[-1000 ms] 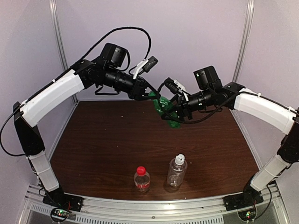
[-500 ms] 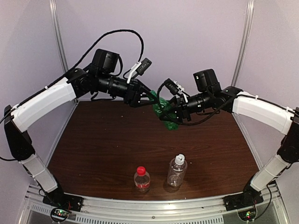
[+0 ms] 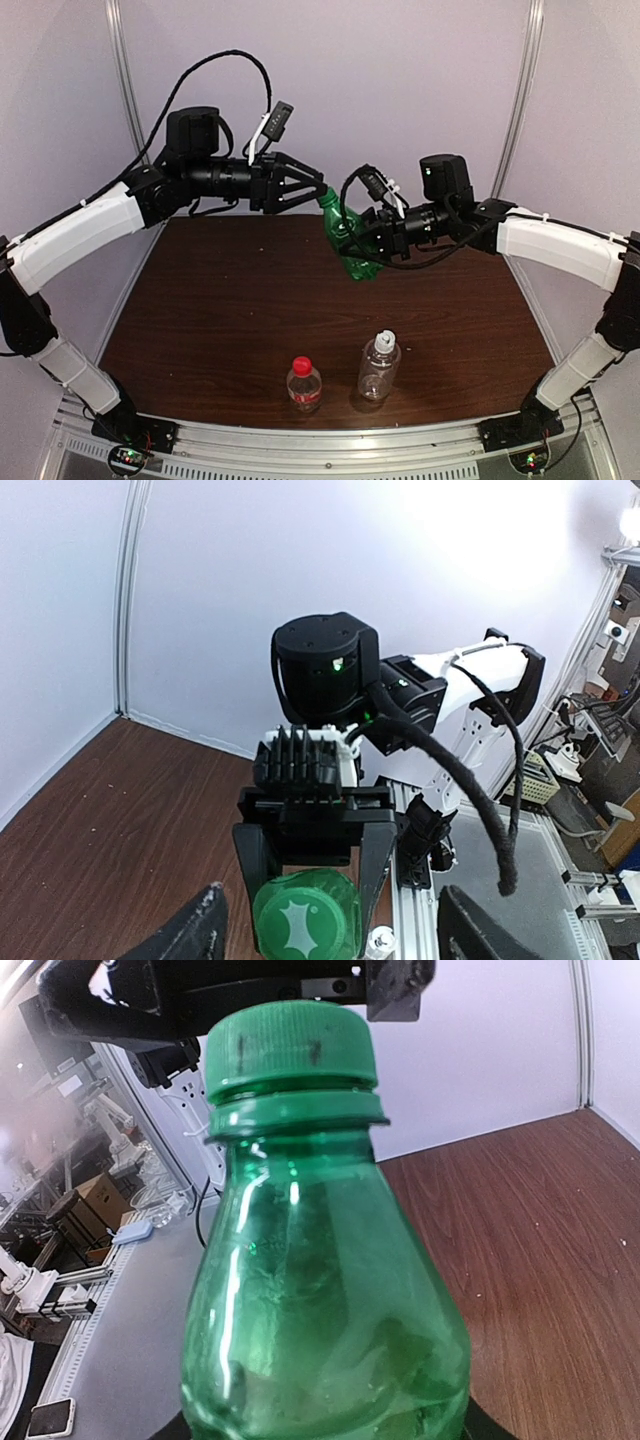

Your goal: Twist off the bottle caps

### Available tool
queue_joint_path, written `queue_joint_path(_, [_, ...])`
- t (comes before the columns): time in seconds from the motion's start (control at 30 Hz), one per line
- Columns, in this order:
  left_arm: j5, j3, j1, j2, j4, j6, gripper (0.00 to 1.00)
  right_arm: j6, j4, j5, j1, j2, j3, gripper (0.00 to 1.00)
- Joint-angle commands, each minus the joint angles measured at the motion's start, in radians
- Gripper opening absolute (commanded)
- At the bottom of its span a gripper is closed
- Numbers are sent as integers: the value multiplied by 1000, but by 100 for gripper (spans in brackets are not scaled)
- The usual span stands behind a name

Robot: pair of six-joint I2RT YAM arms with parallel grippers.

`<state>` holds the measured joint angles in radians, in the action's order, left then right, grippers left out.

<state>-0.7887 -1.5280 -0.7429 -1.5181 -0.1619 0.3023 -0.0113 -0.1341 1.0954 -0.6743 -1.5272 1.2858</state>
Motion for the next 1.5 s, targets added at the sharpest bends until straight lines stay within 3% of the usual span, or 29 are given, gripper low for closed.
queue_joint_path(0.0, [-31, 6, 4, -4, 125, 43, 72, -70, 119, 55, -5, 39, -13, 45])
queue_joint_path(0.3, [-56, 10, 4, -31, 156, 74, 54, -108, 172, 54, -5, 37, -22, 44])
queue_joint_path(0.53, [-64, 12, 3, -45, 189, 90, 47, -117, 182, 51, -4, 29, -18, 43])
queue_joint_path(0.8, [-44, 8, 3, -59, 194, 113, 24, -103, 145, -50, -5, 29, -6, 40])
queue_joint_path(0.97, [84, -3, 2, -60, 188, 197, 0, -47, 61, -213, -5, 29, 9, 38])
queue_joint_path(1.1, [236, 1, -4, -48, 171, 274, 0, -19, 35, -350, -5, 36, 10, 38])
queue_joint_path(1.33, [631, -53, -82, -54, 7, 353, 0, 59, 29, -697, -47, 39, -13, 37])
queue_joint_path(1.47, [721, -49, -93, -57, 9, 397, 1, 72, 47, -783, -63, 38, -34, 37])
